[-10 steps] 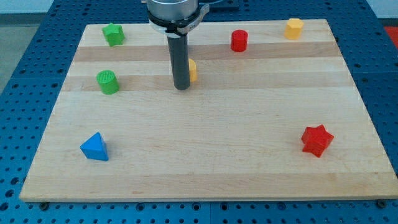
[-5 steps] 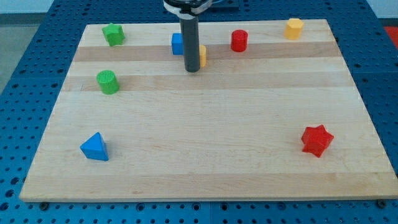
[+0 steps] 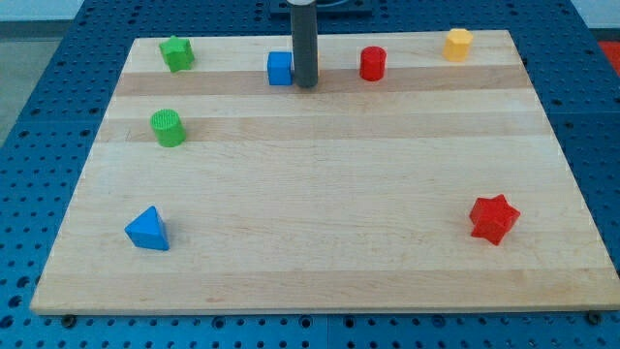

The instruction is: Place the yellow heart at the top center of the board

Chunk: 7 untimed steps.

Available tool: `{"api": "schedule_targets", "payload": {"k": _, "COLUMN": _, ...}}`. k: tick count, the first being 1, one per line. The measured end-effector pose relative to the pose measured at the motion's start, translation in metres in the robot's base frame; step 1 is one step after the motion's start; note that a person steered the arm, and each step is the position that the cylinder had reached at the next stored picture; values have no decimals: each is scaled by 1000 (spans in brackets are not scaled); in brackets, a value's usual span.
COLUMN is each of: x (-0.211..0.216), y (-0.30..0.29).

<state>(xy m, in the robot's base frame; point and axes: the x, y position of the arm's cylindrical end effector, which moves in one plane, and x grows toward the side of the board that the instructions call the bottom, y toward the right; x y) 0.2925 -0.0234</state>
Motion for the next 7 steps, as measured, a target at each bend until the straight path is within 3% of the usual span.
{"api": "schedule_targets", "payload": {"k": 4, "x": -22, "y": 0}}
{"api": "schedule_targets", "payload": {"k": 6, "x": 25, "y": 2}}
{"api": "schedule_targets", "payload": {"k": 7, "x": 29, "y": 33}}
